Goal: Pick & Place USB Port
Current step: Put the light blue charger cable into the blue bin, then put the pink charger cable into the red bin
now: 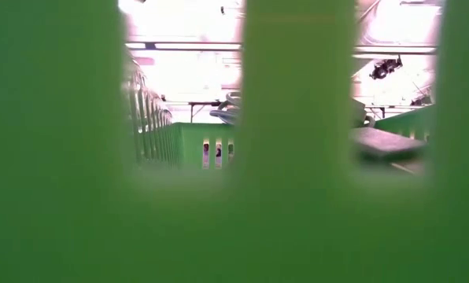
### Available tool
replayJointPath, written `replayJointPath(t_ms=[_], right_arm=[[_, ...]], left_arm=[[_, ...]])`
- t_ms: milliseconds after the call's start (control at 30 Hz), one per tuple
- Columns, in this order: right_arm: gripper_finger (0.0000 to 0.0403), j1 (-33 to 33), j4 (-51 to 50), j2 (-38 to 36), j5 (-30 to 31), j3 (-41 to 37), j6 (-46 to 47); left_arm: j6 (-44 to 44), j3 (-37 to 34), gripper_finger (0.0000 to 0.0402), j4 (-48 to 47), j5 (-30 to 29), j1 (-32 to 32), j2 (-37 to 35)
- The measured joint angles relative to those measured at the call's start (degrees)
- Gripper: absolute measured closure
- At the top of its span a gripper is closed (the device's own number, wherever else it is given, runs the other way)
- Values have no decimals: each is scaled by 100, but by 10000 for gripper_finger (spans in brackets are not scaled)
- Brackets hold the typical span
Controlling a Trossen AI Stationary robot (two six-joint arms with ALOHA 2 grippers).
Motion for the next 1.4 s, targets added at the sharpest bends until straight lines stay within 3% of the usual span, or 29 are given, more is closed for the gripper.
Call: replayJointPath(t_ms=[200,400,533,733,900,1100,1400], right_arm=[[283,-44,23,-59,19,0,-36],[263,-72,-181,-520,61,0,239],[266,-200,-531,-967,796,0,-101],[266,-870,-1514,-1665,2292,0,-1658],[266,-2008,-2289,-2175,2845,0,-3255],[266,-3962,-2643,-2678,3117,0,-4551],[265,-6903,-2257,-2810,1681,0,-6831]], left_arm=[[2,1,321,40,161,0,0],[171,-1,321,26,261,0,54],[280,-3,321,22,229,2,111],[582,-3,321,-4,324,3,152],[759,-1,321,-89,369,4,144],[939,-1,321,-346,228,4,144],[659,-37,321,-1389,-50,2,142]])
